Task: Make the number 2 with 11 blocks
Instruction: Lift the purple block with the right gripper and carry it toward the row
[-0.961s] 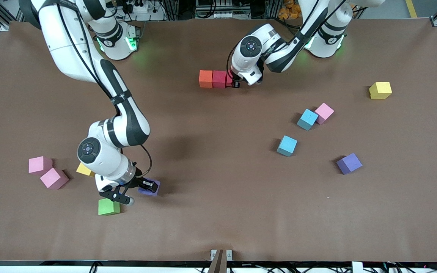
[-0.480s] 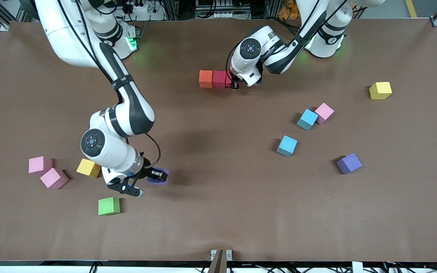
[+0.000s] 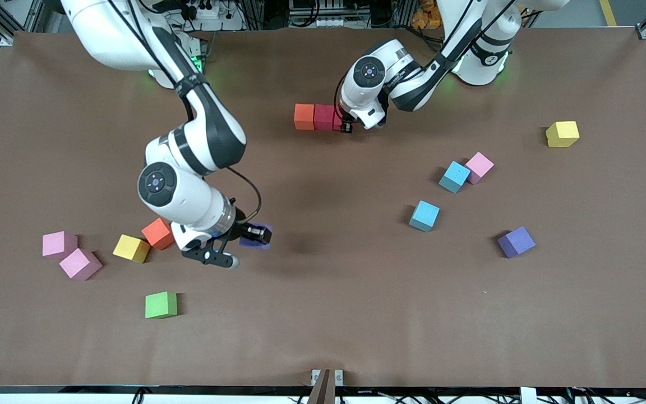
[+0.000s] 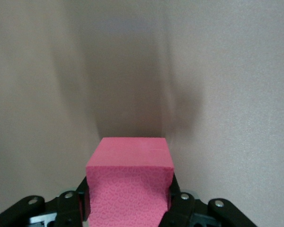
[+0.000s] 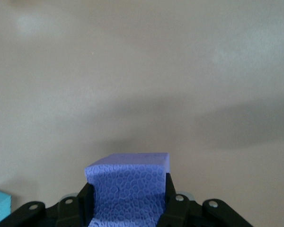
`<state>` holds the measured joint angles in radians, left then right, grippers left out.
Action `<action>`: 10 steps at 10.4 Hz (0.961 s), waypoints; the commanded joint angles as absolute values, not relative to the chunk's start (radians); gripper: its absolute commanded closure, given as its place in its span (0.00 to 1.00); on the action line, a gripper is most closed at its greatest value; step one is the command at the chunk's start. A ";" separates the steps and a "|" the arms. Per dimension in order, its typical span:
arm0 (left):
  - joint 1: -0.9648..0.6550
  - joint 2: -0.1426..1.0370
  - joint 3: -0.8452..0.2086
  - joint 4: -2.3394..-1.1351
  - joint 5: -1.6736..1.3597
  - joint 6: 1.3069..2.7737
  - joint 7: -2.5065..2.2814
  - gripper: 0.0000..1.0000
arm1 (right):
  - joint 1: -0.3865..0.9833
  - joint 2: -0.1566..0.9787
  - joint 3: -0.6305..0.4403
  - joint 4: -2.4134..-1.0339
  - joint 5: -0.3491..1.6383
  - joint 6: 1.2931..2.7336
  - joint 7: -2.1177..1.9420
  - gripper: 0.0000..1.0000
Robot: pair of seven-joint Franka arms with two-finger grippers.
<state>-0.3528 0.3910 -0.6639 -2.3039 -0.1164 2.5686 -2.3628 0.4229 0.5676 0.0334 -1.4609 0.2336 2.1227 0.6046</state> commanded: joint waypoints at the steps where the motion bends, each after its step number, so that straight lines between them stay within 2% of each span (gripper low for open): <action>1: -0.342 0.408 -0.672 -2.296 -0.089 2.582 -2.375 0.38 | 0.437 0.511 0.034 -1.491 0.222 2.067 0.652 0.82; 3: -0.342 0.416 -0.672 -2.295 -0.089 2.583 -2.375 0.35 | 0.437 0.480 0.034 -1.489 0.222 2.019 0.652 0.82; 6: -0.342 0.419 -0.672 -2.292 -0.089 2.583 -2.375 0.22 | 0.437 0.434 0.034 -1.489 0.221 1.927 0.653 0.82; 8: -0.342 0.428 -0.672 -2.283 -0.089 2.582 -2.375 0.19 | 0.440 0.413 0.034 -1.491 0.221 1.895 0.655 0.82; 9: -0.342 0.428 -0.672 -2.283 -0.089 2.583 -2.375 0.13 | 0.449 0.408 0.034 -1.491 0.221 1.890 0.667 0.82; 10: -0.342 0.428 -0.672 -2.283 -0.089 2.582 -2.376 0.00 | 0.459 0.408 0.034 -1.491 0.221 1.887 0.672 0.82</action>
<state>-0.3515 0.4145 -0.6634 -2.2926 -0.1134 2.5725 -2.3628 0.4417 0.4388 0.0332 -1.4613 0.2335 1.8920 0.6395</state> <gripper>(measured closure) 0.154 0.436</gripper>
